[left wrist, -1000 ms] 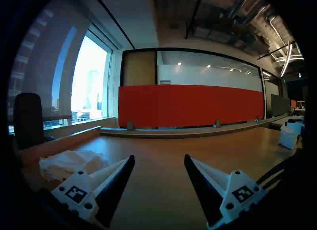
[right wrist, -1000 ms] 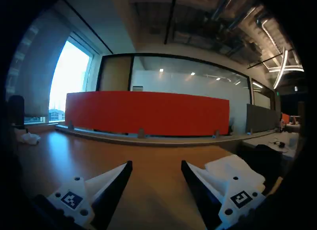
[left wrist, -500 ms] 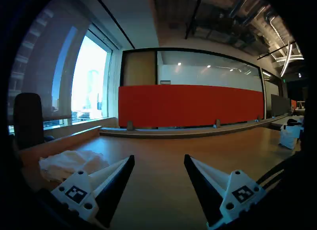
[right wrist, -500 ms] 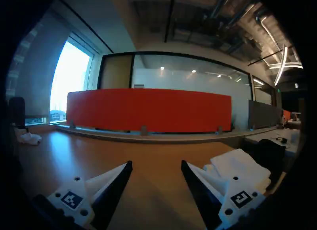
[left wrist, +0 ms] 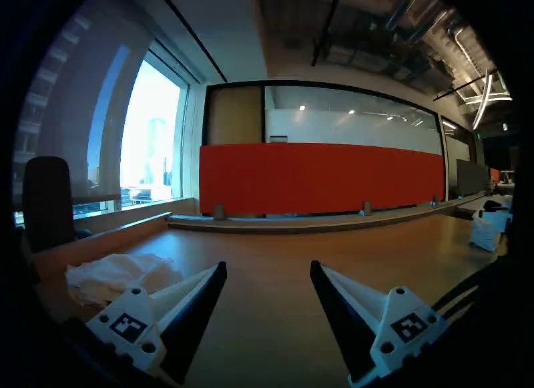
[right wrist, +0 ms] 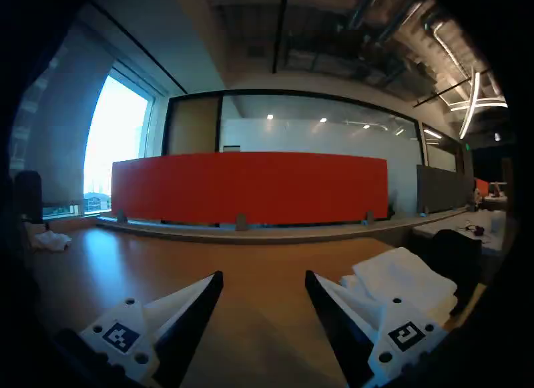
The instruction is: Fold towel
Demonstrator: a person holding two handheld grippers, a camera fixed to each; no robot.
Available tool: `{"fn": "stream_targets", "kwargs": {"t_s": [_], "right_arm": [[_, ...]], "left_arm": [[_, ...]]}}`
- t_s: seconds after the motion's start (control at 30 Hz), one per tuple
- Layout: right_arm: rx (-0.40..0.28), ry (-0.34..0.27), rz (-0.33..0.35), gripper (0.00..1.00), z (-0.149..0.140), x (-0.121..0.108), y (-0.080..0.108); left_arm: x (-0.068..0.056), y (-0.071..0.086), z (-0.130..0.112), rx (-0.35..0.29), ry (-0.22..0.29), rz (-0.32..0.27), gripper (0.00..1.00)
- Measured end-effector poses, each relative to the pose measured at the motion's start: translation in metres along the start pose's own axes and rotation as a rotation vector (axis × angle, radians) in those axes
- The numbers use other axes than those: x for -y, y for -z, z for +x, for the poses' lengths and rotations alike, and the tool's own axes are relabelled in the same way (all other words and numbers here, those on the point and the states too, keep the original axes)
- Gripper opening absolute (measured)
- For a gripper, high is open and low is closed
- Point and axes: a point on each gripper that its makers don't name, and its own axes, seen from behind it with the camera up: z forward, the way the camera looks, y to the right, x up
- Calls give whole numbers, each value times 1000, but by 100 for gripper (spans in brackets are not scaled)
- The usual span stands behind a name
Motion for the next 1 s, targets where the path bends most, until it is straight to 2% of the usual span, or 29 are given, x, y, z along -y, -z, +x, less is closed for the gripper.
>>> {"fn": "stream_targets", "kwargs": {"t_s": [1.0], "right_arm": [[0,-1,8,95,0,-3,4]], "left_arm": [[0,0,1,0,0,0,93]]}}
